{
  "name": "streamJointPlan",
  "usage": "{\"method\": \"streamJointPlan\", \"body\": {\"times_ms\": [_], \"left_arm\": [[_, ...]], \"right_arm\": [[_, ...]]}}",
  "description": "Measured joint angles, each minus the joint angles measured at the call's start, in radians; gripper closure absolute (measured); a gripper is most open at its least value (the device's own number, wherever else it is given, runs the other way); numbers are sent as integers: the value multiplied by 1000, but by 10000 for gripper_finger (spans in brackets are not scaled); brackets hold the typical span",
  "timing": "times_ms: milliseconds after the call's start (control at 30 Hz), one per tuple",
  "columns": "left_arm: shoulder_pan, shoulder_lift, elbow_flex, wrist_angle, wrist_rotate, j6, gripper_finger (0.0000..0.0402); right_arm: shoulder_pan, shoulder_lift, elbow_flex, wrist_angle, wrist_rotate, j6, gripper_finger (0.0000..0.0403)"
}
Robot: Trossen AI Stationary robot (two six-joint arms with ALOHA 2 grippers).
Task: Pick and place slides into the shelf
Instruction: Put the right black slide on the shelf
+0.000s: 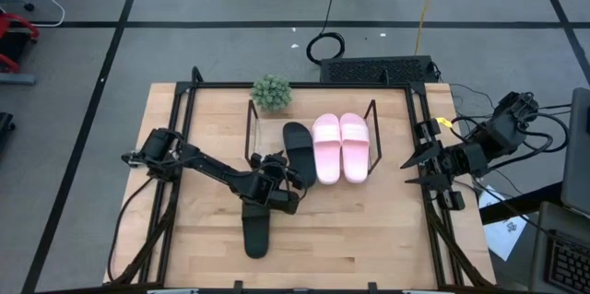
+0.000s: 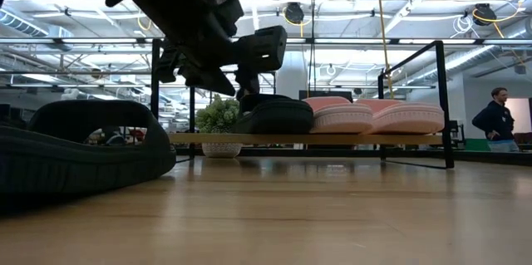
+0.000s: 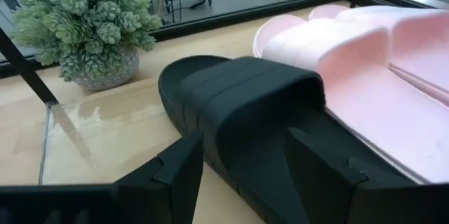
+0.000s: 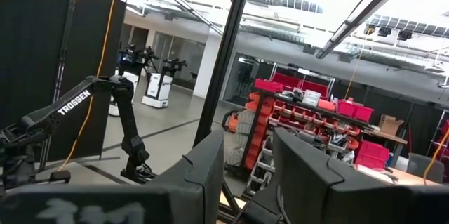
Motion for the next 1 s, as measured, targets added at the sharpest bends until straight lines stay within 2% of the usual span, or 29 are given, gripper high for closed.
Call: {"method": "streamJointPlan", "body": {"times_ms": [633,1000], "left_arm": [[50,0,0,13,-6,27,202],[60,48,0,68,9,44,202]], "right_arm": [[0,0,0,-29,1,19,292],[0,0,0,-33,1,31,292]]}}
